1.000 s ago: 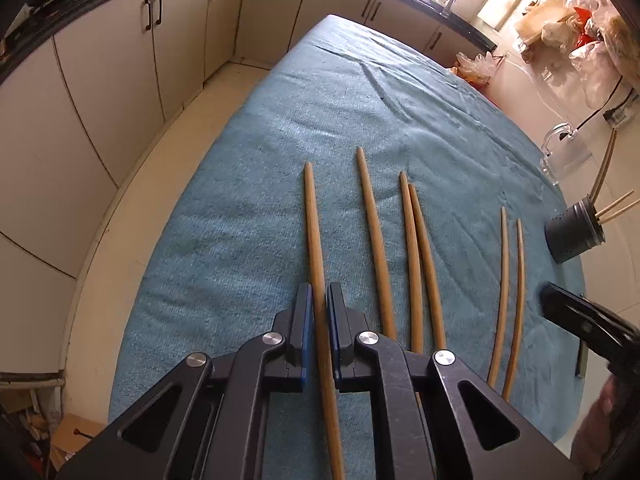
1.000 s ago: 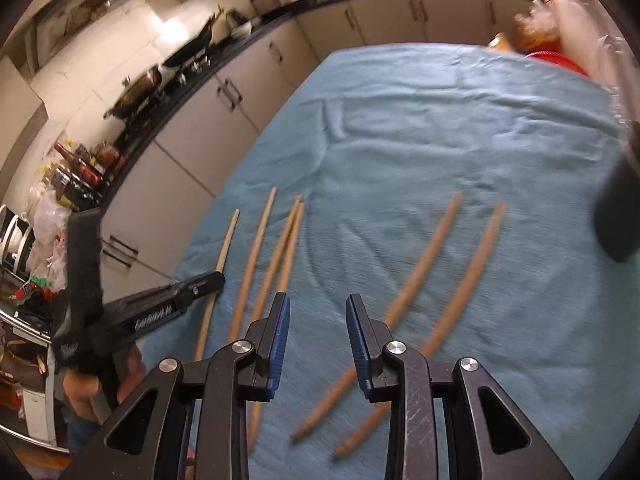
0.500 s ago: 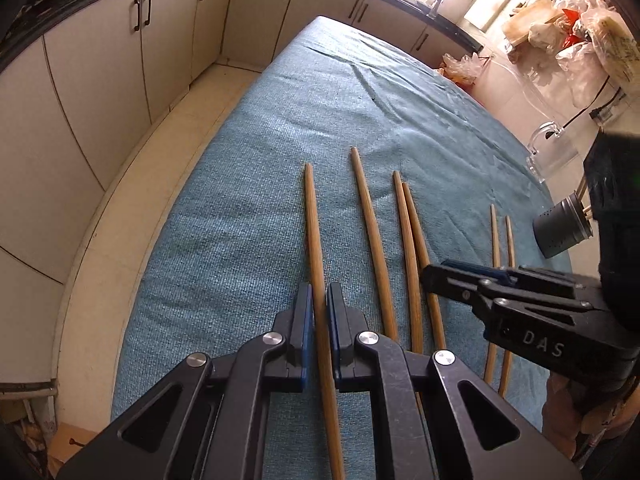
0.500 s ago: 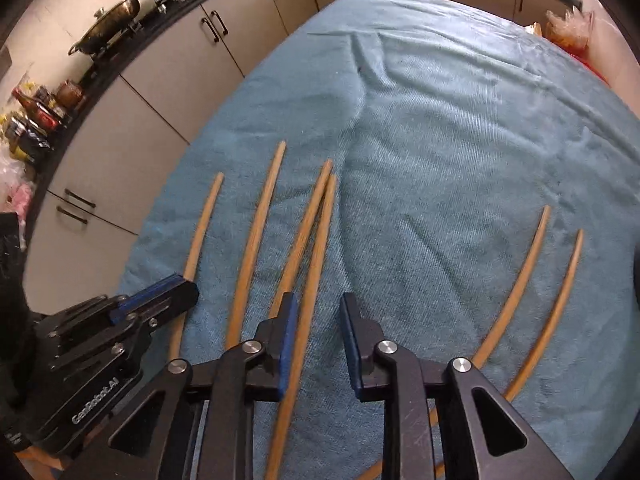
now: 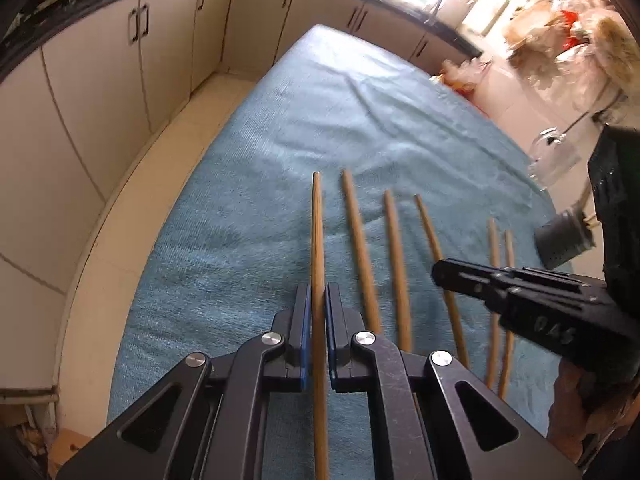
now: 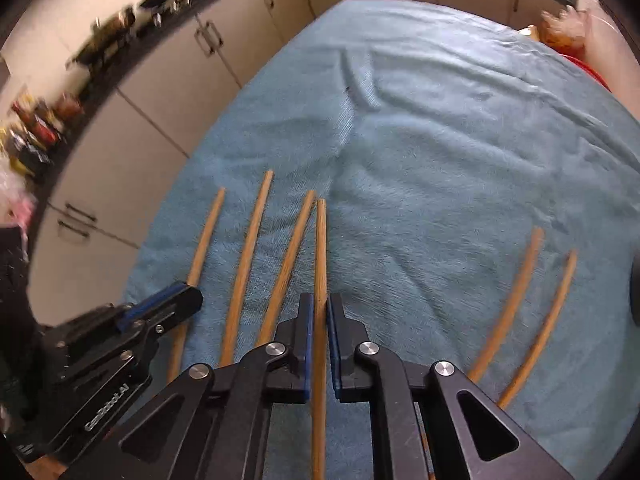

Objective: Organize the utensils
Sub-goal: 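Lift both held chopsticks upright and carry them over the black cup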

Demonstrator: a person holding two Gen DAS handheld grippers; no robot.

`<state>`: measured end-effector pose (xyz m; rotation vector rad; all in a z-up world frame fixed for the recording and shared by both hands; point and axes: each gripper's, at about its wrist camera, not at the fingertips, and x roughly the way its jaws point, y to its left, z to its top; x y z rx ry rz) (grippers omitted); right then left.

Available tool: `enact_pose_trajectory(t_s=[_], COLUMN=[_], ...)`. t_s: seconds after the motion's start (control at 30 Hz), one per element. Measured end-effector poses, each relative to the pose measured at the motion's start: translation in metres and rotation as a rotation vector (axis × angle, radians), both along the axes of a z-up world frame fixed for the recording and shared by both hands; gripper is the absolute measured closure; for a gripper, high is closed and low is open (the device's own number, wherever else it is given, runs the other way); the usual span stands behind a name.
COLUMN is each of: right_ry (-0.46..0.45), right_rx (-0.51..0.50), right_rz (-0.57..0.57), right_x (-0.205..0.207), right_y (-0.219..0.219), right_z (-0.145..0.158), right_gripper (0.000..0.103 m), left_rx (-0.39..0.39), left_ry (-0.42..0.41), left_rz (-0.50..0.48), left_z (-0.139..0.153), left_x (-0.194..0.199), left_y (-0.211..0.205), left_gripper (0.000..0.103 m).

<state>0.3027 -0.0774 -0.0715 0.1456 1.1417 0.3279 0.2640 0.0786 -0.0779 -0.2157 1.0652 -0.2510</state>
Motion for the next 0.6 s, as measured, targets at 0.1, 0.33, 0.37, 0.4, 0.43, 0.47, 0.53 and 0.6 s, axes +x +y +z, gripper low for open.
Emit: enact_pose_trajectory(t_s=[0.1,0.33,0.37,0.4,0.43,0.47,0.53,0.6], right_ry=[-0.099,-0.355,-0.389,-0.417,-0.451,-0.469,-0.505,-0.536], right_rx=[0.048,0.117,0.121,0.128,0.147,0.158,0.173,0.190], right_rz=[-0.023,-0.066,-0.071,-0.076,-0.082,-0.085,-0.097,-0.114], right_x=[-0.021,-0.092,-0.102,-0.112,-0.123,-0.128,-0.142,-0.152], right_y=[-0.016,-0.045,-0.048,-0.051,-0.056,-0.059,-0.066,-0.074], right_z=[0.023,0.077,0.083,0.086,0.092,0.095,0.100,0.105], right_gripper=[0.096,0.096,0.096,0.096,0.096,0.096,0.096,0.096], left_rx=[-0.033,-0.063,-0.067,-0.072,-0.080,-0.084,-0.087,-0.084], left_ry=[-0.060,-0.218,-0.234,-0.245,-0.258,-0.266,-0.284,-0.302], left_rz=[0.001,0.005,0.002,-0.002,-0.008,-0.013,-0.022,-0.031], left_z=[0.017,0.070,0.077,0.082,0.088,0.092,0.099,0.107], left_x=[-0.011,-0.049,-0.055,-0.059,-0.066,-0.069,-0.076,-0.083], left_y=[-0.001,-0.016,-0.020,-0.022,-0.026,-0.029,-0.034,-0.039], left_gripper=[0.097,0.097,0.096,0.096,0.096,0.096,0.096,0.096])
